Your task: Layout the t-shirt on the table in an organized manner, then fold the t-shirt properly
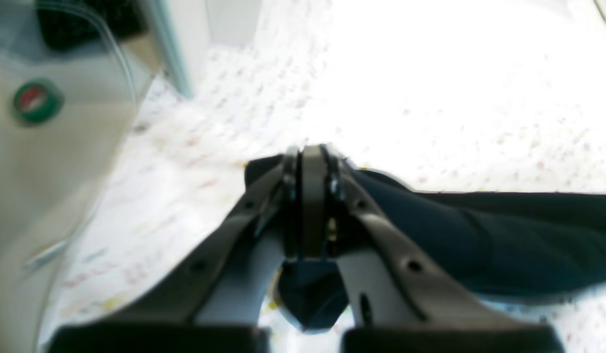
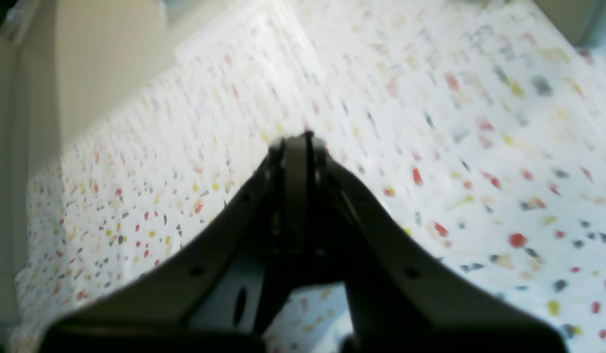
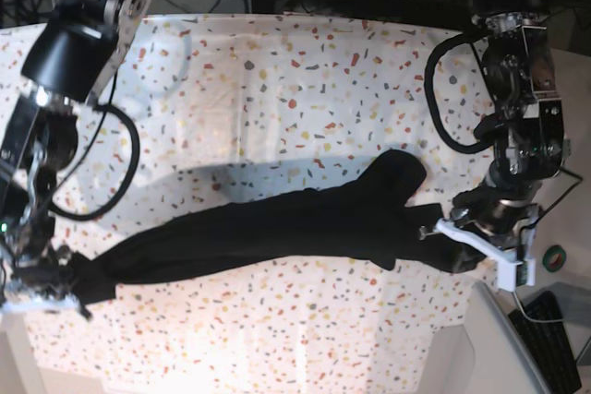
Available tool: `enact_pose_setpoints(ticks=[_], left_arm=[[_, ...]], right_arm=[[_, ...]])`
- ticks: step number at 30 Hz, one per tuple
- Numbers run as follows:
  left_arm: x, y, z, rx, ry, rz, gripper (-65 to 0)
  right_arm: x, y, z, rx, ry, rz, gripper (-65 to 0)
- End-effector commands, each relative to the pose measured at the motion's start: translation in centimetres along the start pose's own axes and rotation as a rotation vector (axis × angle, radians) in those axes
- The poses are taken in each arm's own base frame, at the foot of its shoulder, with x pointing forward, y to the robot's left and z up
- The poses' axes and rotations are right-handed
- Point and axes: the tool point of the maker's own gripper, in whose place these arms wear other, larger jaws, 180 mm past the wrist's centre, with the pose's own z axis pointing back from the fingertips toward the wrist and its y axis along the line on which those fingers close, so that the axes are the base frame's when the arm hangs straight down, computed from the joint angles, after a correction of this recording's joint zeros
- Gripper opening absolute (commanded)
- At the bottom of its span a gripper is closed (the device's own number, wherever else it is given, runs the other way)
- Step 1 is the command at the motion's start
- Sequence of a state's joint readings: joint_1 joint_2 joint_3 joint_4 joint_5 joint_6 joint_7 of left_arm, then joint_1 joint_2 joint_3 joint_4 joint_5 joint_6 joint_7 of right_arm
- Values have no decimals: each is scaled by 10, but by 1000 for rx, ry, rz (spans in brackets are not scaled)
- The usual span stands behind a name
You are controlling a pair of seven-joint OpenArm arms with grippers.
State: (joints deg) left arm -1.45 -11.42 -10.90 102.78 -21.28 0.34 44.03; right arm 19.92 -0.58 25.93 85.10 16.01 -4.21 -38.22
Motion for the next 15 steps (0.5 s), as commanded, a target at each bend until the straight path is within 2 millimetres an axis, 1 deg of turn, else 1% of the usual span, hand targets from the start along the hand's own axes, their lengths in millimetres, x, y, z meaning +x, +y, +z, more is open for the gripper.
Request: enact_pose_setpoints(ticks=[1, 2, 3, 4, 5, 6, 7, 8, 10, 12, 14, 15], left_arm=[[-15, -3, -4, 2, 40, -30, -650], [-32, -9, -10, -1, 86, -61, -650], [-61, -16, -12, -7, 155, -93, -650], [-86, -21, -12, -10, 207, -129, -650], [-111, -23, -10, -9, 248, -167, -650], [-131, -25, -5, -13, 276, -195, -650], [-149, -26, 1, -18, 293, -218, -650], [-164, -28, 7, -22, 304, -222, -650], [-186, -24, 20, -19, 326, -227, -650], [-208, -20, 33, -18, 373, -225, -650], [-222, -18, 45, -18, 405, -227, -650], [-229, -18, 50, -19, 422, -227, -650]], right_arm=[[20, -3, -15, -15, -13, -23, -650], [21, -4, -30, -20, 24, -46, -650], [17, -6, -46, -26, 82, -72, -650], [11, -8, -57, -34, 131, -98, -650], [5, -15, -65, -50, 175, -118, -573], [-1, -22, -69, -61, 198, -134, -483], [0, -27, -69, -61, 196, -139, -398], [-3, -29, -67, -43, 196, -126, -359], [-8, -34, -58, 11, 175, -63, -368], [-9, -41, -42, 35, 141, 17, -381], [-22, -37, -28, 41, 145, 76, -377], [-33, -38, -21, 39, 157, 112, -374]])
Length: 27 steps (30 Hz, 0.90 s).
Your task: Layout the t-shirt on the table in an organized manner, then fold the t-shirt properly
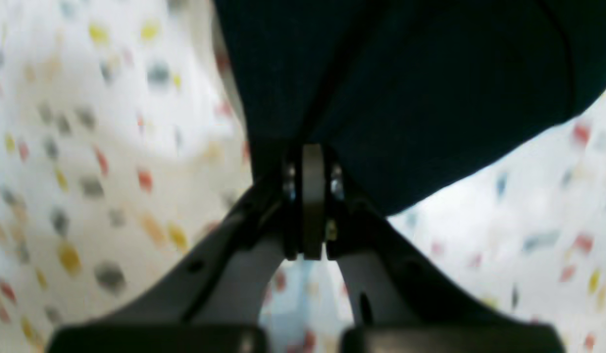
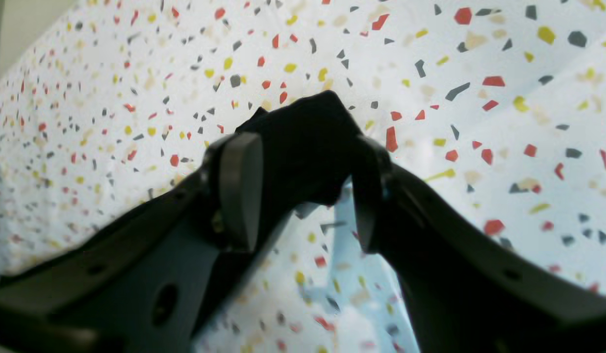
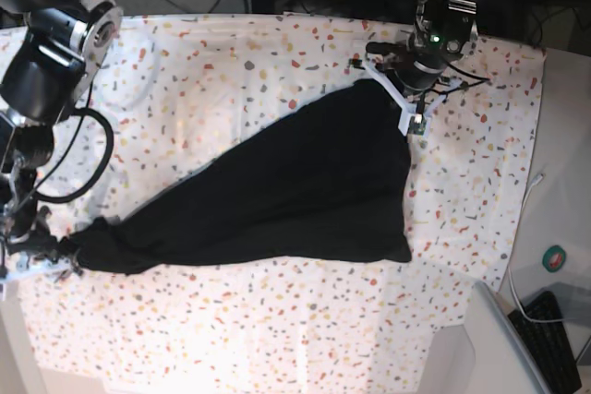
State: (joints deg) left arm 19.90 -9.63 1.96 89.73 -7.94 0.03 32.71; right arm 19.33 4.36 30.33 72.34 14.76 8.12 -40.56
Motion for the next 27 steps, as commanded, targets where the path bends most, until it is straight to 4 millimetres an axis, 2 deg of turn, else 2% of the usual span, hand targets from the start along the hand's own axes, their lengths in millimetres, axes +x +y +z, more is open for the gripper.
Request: enact_pose_setpoints(ticks=[1, 4, 6, 8, 10, 13, 16, 18, 21, 27], left_arm=[[2, 0, 4, -1, -17, -3, -650], [-19, -6, 8, -13, 25, -6, -650], [-33, -8, 12, -18, 53, -8, -650], [-44, -8, 15, -18, 74, -8, -650], [-50, -6, 19, -13, 84, -3, -650], [-49, -1, 25, -8, 78, -24, -650], [-44, -2, 30, -11, 60, -32, -650], [-42, -3, 33, -14, 53, -32, -650], [-42, -3, 34, -15, 51, -33, -650], [-44, -4, 35, -16, 56, -33, -650]], right_arm=[[12, 14, 5, 35, -46, 34, -365], [-23, 28, 7, 59, 18, 128, -323], [-46, 45, 13, 91, 43, 201, -324], [-63, 64, 19, 128, 59, 253, -324], [-74, 69, 19, 126, 79, 272, -323], [-70, 59, 12, 41, 31, 274, -314], [-63, 70, 1, 31, -39, 406, -296], [-69, 67, -12, -1, -12, 489, -290], [-75, 54, -32, -66, 22, 575, -291], [-83, 47, -31, -88, 26, 623, -291]])
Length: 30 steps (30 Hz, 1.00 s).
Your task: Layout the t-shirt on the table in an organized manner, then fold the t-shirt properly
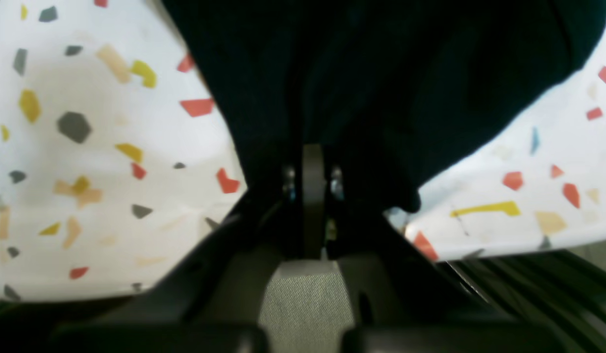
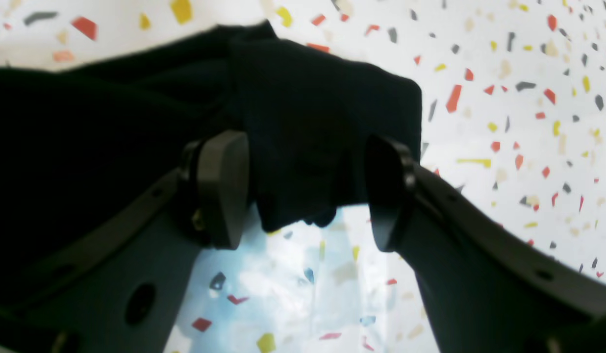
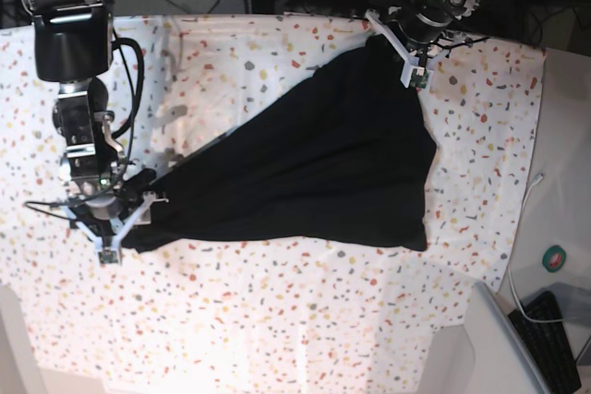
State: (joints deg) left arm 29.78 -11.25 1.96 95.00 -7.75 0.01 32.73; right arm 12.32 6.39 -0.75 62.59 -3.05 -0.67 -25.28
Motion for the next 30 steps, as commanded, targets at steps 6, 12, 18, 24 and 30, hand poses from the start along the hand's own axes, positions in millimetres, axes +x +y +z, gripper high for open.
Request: enact_pose_setpoints(ticks=[6, 12, 18, 24, 30], left_arm=[[8, 0, 2, -2, -29, -2, -650], [8, 22, 4, 37, -26, -27, -650], [16, 89, 15, 196, -54, 54, -650], [23, 120, 23, 270, -78, 85, -650], [24, 127, 25, 287, -83, 94, -650]], right_arm=[[-1, -1, -9, -3, 11, -7, -344], [-2, -9, 7, -19, -33, -36, -650], [22, -1, 64, -14, -92, -98, -650], [68, 18, 98, 34, -118, -88, -650], [121, 12, 99, 29, -123, -88, -650]])
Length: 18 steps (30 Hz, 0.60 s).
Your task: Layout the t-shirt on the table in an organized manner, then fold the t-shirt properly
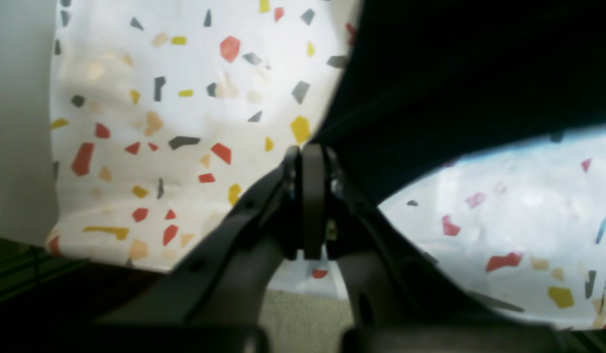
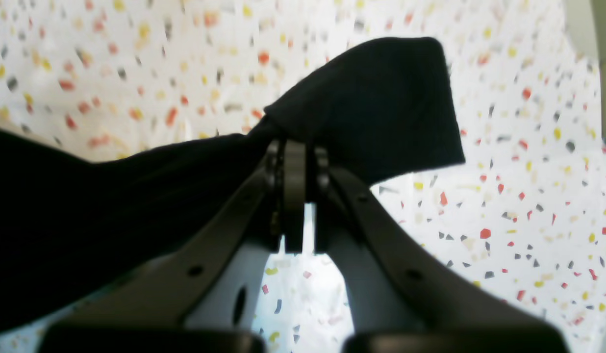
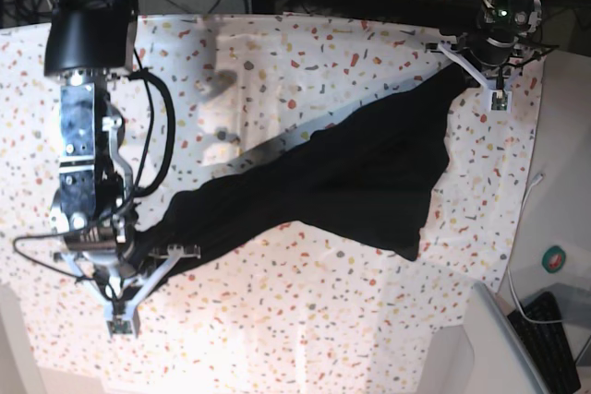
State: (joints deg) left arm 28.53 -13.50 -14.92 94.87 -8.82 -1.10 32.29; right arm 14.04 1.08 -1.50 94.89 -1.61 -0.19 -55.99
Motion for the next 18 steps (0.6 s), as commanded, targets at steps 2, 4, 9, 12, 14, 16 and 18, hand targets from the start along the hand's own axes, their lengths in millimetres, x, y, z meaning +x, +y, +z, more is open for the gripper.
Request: enact_pose_setpoints(ticks=[2, 4, 9, 12, 14, 16, 18], left_arm=[[5, 10, 2, 30, -16, -3, -650], [7, 7, 3, 26, -24, 3, -650], [21, -19, 11, -30, -65, -21, -650], [12, -21, 14, -36, -44, -17, -650], [6, -21, 15, -38, -32, -17, -481], [-5, -20, 19, -37, -10, -20, -324], [-6, -21, 26, -41, -13, -29, -189]], right_arm=[[23, -15, -1, -50, -41, -2, -650], [22, -21, -3, -62, -26, 4, -650], [-1, -23, -6, -66, 20, 11, -650], [-23, -23, -8, -66, 58, 18, -650], [-35, -27, -8, -75, 81, 27, -650], [-45, -28, -9, -77, 99, 30, -650], [-54, -28, -9, -76, 117, 32, -650]])
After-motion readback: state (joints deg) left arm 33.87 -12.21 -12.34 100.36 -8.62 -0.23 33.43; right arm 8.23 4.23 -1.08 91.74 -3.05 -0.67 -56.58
